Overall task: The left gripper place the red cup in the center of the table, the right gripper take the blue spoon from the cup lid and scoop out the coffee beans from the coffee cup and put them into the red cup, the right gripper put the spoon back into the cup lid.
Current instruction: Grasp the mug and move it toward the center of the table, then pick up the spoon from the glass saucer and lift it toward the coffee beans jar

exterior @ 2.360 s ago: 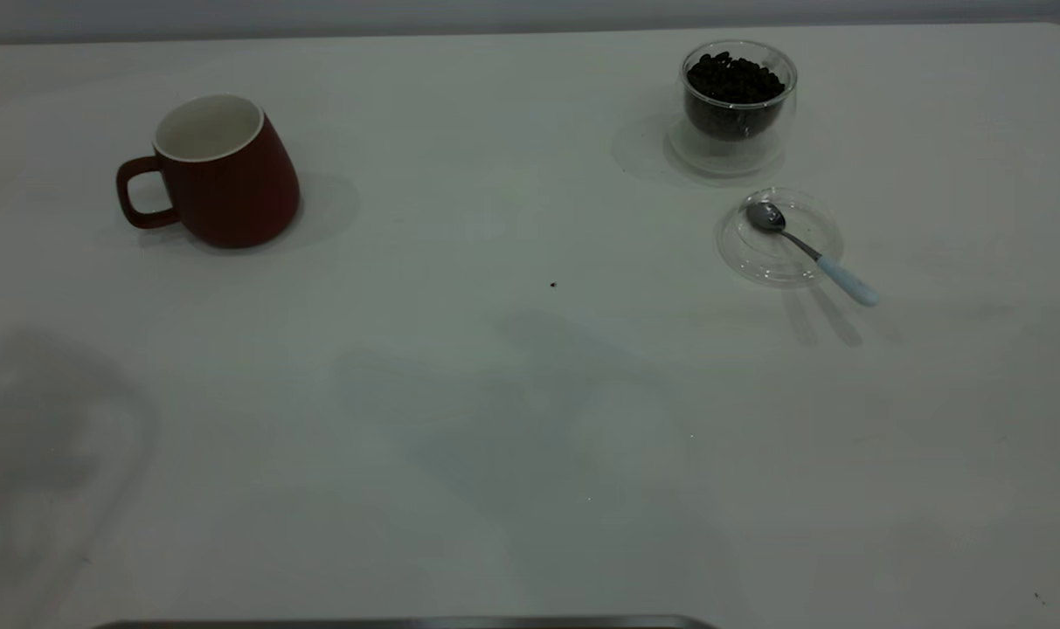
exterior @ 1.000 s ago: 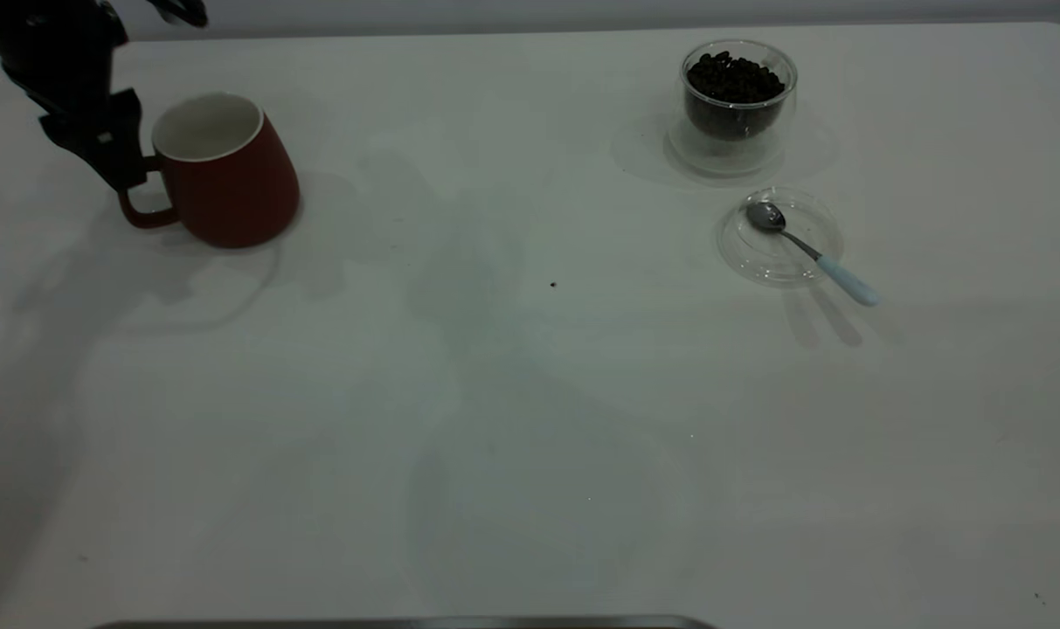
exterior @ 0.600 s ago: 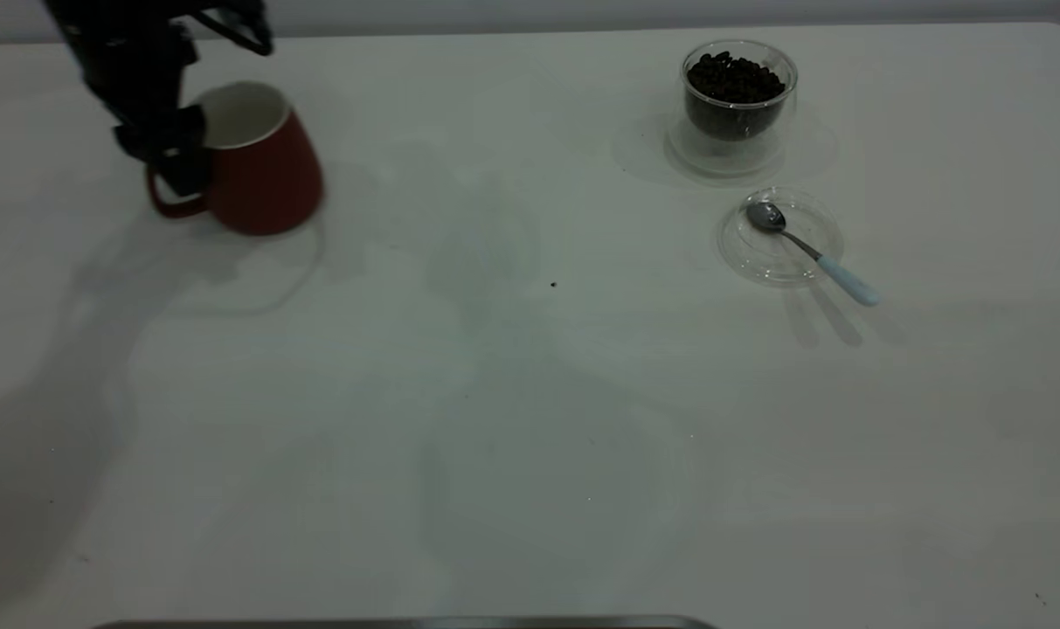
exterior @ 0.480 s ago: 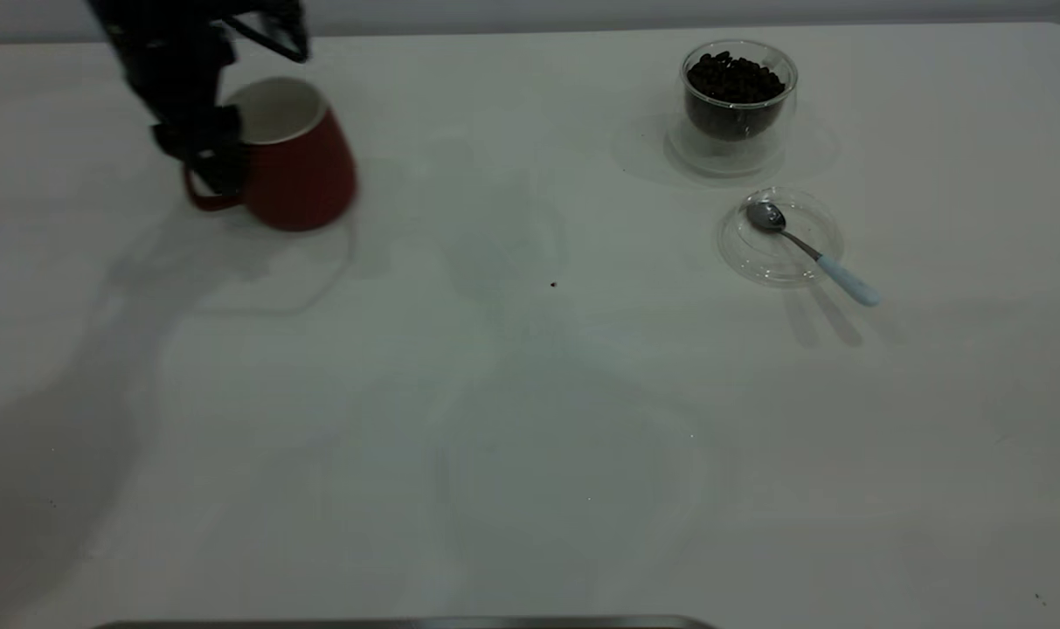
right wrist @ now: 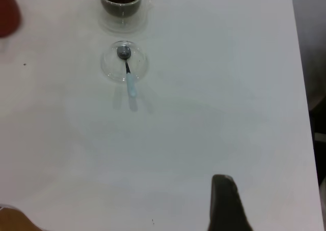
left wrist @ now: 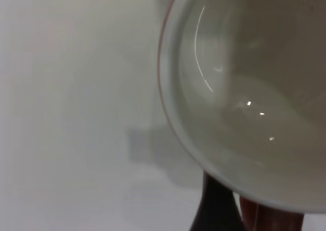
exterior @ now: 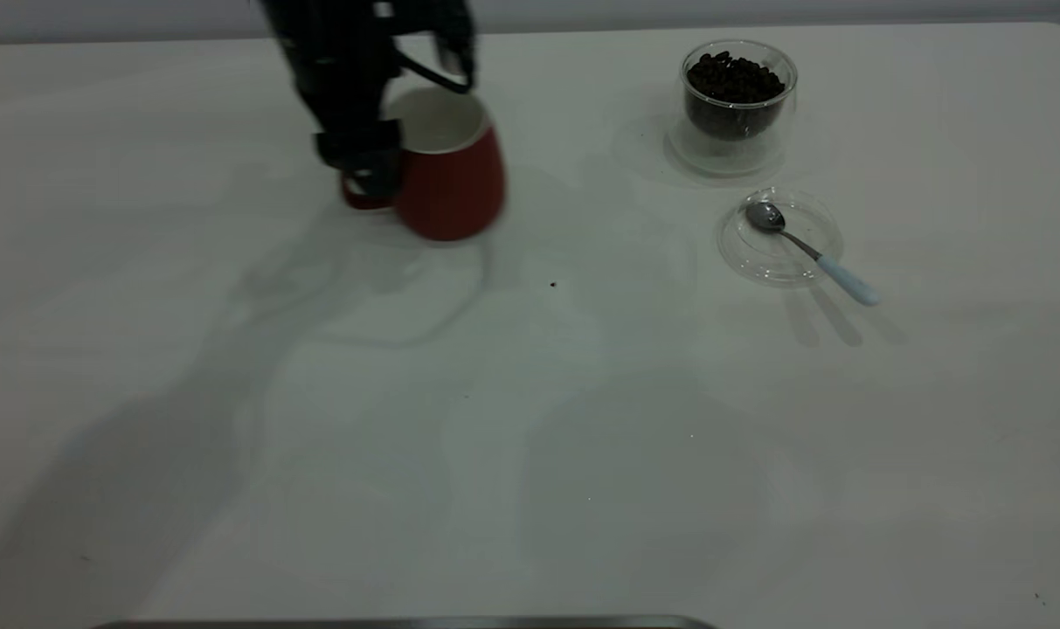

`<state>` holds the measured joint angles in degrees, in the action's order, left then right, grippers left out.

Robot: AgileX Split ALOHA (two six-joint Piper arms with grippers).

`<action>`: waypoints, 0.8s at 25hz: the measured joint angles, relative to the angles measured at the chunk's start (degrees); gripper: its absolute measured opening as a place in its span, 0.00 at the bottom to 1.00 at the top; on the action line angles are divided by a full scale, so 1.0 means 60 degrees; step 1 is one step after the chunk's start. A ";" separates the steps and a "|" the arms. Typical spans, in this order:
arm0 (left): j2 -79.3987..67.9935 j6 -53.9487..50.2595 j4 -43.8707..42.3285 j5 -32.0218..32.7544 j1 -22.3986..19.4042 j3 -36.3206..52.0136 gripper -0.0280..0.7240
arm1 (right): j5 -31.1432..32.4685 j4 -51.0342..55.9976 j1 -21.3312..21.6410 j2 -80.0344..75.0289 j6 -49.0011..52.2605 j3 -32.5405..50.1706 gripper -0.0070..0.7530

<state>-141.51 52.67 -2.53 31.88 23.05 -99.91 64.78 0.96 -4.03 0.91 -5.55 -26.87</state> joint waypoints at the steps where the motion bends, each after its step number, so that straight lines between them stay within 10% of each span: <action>1: 0.0000 -0.0076 0.0001 -0.0041 0.0110 0.0000 0.82 | 0.0000 0.0000 0.0000 0.0000 0.0000 0.0000 0.66; 9: 0.0969 -0.1281 -0.0125 0.1041 0.0323 0.0000 0.82 | 0.0000 0.0000 0.0000 0.0000 0.0000 0.0000 0.66; 20: 0.5206 -0.4135 -0.0227 0.5753 0.0326 0.0000 0.82 | 0.0000 0.0000 0.0000 0.0000 0.0000 0.0000 0.66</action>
<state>-110.27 27.86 -3.89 66.39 25.00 -99.91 64.78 0.96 -4.03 0.91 -5.55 -26.87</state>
